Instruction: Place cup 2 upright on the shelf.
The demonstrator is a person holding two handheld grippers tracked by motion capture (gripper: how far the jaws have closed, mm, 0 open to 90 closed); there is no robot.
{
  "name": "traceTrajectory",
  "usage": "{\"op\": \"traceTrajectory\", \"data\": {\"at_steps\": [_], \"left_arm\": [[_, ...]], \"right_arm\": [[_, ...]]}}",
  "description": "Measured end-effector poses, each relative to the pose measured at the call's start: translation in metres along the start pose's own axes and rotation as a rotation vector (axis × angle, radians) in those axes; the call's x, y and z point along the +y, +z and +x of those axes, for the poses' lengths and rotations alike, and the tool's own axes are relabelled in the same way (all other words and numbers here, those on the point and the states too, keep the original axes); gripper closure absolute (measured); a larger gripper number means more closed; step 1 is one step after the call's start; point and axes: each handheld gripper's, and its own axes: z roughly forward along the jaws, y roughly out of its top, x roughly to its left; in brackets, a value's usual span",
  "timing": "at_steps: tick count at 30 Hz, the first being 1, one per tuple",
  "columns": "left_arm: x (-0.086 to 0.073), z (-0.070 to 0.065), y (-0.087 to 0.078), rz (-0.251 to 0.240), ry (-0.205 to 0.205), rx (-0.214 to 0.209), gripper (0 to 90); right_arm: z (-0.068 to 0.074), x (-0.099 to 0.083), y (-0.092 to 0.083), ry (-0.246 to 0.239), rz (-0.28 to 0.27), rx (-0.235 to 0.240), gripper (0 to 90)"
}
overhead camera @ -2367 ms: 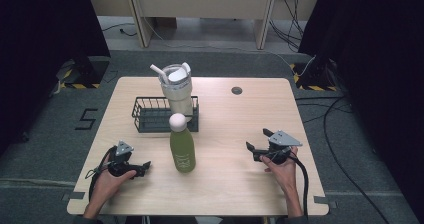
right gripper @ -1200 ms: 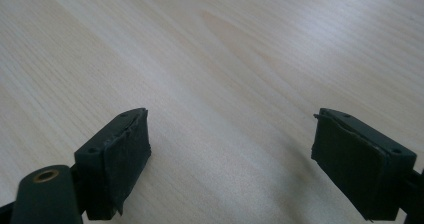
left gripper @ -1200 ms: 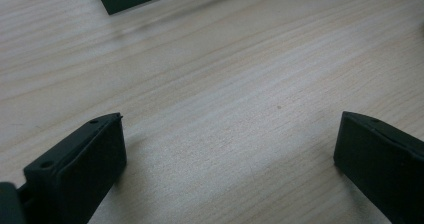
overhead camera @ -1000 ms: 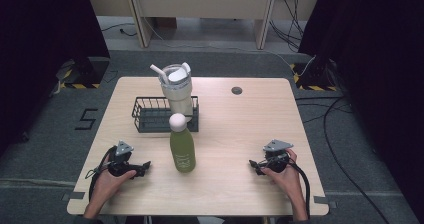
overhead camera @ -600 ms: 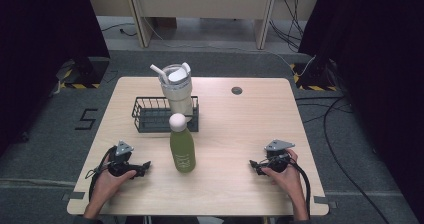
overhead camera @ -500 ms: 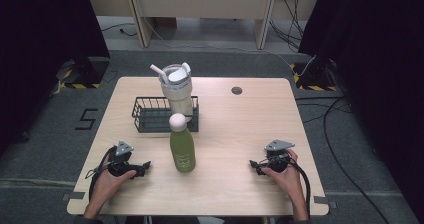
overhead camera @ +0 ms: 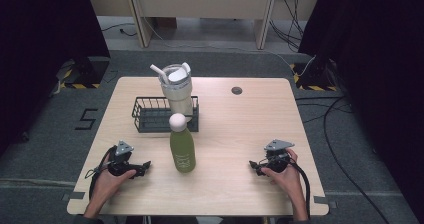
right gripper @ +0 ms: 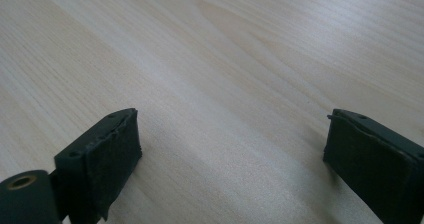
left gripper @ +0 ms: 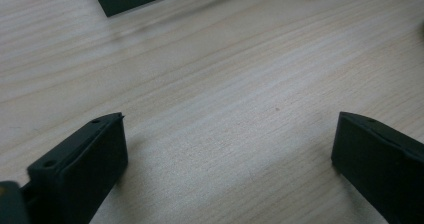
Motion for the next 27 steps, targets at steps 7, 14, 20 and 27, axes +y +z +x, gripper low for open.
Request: {"op": "traceTrajectory", "data": {"at_steps": [7, 14, 20, 27], "left_arm": [[0.000, 0.001, -0.003, -0.048, 0.025, -0.026, 15.1], [0.005, 0.000, -0.015, -0.126, 0.018, -0.039, 15.0], [0.010, -0.008, -0.022, -0.189, 0.009, -0.098, 14.9], [0.014, -0.021, -0.024, -0.233, 0.012, -0.154, 14.9]], "right_arm": [[0.000, 0.000, 0.001, -0.002, 0.009, 0.000, 3.6], [-0.001, 0.001, 0.002, 0.000, 0.014, -0.004, 1.2], [-0.001, 0.001, 0.002, -0.001, 0.018, -0.007, 0.4], [-0.001, 0.001, 0.002, 0.001, 0.018, -0.007, 0.4]]}}
